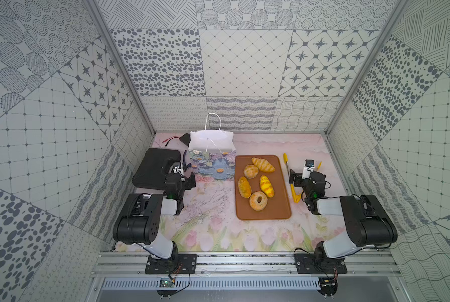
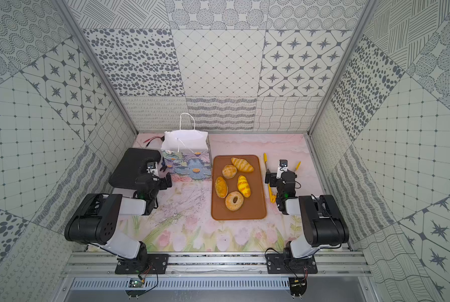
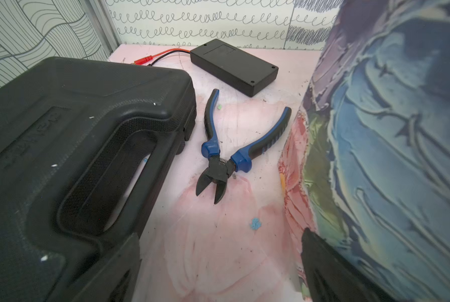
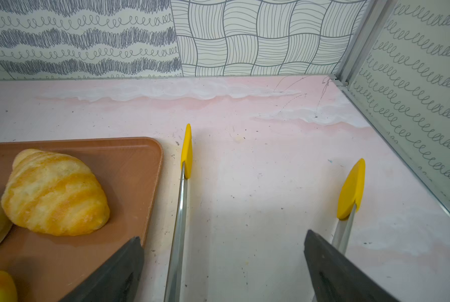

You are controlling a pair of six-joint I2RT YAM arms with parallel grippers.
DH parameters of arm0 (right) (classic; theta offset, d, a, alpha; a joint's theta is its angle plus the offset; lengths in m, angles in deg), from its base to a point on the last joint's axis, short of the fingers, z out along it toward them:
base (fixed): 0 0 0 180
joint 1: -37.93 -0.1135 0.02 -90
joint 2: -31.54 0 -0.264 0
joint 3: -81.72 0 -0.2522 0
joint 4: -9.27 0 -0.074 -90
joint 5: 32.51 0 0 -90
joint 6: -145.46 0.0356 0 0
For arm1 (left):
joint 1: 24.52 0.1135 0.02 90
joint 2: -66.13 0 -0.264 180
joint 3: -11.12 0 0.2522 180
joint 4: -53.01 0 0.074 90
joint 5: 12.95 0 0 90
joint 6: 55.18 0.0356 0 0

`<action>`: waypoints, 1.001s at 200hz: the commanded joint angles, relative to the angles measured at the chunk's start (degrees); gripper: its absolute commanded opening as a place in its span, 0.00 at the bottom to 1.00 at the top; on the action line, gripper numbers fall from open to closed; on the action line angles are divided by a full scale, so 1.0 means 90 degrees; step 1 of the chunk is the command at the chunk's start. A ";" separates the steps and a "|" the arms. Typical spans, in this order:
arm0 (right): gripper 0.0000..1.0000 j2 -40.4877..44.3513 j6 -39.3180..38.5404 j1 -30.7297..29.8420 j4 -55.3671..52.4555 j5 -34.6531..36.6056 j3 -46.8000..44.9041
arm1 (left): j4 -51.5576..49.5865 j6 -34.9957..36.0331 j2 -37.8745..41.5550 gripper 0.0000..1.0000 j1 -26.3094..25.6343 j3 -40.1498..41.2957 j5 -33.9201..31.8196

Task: Pack bread into a paper bag
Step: Pick up the clamp from the center of the board.

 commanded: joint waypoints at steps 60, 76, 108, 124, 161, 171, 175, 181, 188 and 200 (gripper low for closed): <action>1.00 -0.0012 0.0029 0.0018 0.0168 -0.0025 0.0060 | 0.0054 -0.0001 0.0006 0.99 0.0025 -0.0091 0.0185; 1.00 -0.0008 0.0035 0.0021 0.0170 -0.0025 0.0056 | 0.0055 -0.0005 0.0004 0.99 0.0029 -0.0086 0.0187; 1.00 -0.0015 0.0036 0.0021 0.0167 -0.0027 0.0061 | 0.0065 -0.0001 0.0006 0.99 0.0023 -0.0093 0.0183; 1.00 -0.0013 0.0031 0.0021 0.0170 -0.0032 0.0057 | 0.0044 -0.0001 0.0006 0.99 0.0022 -0.0096 0.0213; 1.00 -0.0013 0.0036 0.0021 0.0160 -0.0039 0.0065 | -0.0082 -0.0058 0.0012 0.99 0.0123 -0.0143 0.0421; 1.00 -0.0015 0.0030 0.0021 0.0151 -0.0040 0.0063 | -0.0093 0.0001 0.0032 0.99 0.0103 -0.0167 0.0475; 1.00 -0.0010 0.0028 0.0021 0.0148 -0.0036 0.0073 | -0.0202 0.0027 0.0065 0.99 0.0100 -0.0203 0.0529; 1.00 -0.0012 0.0041 0.0026 0.0127 -0.0062 0.0085 | -0.0428 0.0038 0.0156 0.99 0.0098 -0.0298 0.0567; 1.00 -0.0002 0.0051 0.0055 0.0104 -0.0102 0.0094 | -0.0845 0.0027 0.0315 0.99 0.0100 -0.0462 0.0521; 1.00 0.0055 0.0085 0.0060 -0.0016 -0.0028 0.0139 | -0.1285 -0.0061 0.0577 0.99 0.0100 -0.0568 0.0326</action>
